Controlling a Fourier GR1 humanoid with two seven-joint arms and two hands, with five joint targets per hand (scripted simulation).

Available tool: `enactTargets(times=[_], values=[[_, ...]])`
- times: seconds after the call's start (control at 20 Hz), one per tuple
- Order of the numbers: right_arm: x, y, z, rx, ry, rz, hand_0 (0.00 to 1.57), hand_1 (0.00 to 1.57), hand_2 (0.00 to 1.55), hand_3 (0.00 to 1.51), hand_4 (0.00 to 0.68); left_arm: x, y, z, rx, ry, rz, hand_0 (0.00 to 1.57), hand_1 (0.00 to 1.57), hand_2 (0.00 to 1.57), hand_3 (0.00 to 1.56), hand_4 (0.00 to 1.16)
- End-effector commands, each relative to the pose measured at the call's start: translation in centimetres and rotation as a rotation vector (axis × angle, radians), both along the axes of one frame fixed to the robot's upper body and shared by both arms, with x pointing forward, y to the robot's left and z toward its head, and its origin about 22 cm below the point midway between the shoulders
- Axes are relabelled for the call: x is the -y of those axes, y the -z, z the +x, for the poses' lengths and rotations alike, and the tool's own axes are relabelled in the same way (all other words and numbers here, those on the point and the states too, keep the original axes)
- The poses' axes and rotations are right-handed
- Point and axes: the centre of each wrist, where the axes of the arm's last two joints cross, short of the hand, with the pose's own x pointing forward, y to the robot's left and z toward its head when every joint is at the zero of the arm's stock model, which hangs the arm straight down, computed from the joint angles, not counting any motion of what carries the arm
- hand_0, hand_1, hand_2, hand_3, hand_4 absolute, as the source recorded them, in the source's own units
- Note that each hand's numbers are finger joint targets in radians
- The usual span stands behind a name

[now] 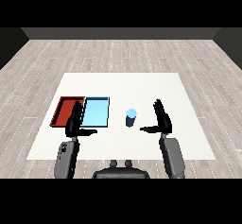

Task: Pick the blue can and put it in the blue box

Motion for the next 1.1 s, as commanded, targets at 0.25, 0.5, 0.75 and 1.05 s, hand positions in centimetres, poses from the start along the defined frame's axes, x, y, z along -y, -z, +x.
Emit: enactTargets(times=[0.25, 0.5, 0.75, 1.05], values=[[1.8, 1.1, 1.5, 0.072, -0.055, 0.081, 0.0, 0.0, 0.0, 0.0, 0.0, 1.0, 2.9, 0.0, 0.133, 0.01, -0.048, 0.0, 0.0, 0.0, 0.0, 0.0], [1.2, 0.6, 0.1, 0.067, -0.039, 0.057, 0.0, 0.0, 0.0, 0.0, 0.0, 0.4, 0.4, 0.0, 0.119, 0.013, -0.077, 0.0, 0.0, 0.0, 0.0, 0.0], [0.9, 3.3, 1.7, -0.002, -0.037, 0.101, 0.0, 0.0, 0.0, 0.0, 0.0, -1.6, 2.6, -0.1, 0.118, -0.006, -0.056, 0.0, 0.0, 0.0, 0.0, 0.0], [0.4, 3.0, 4.2, -0.024, -0.043, 0.135, 0.0, 0.0, 0.0, 0.0, 0.0, -0.7, 1.3, 0.7, 0.129, 0.005, -0.089, 0.0, 0.0, 0.0, 0.0, 0.0]])
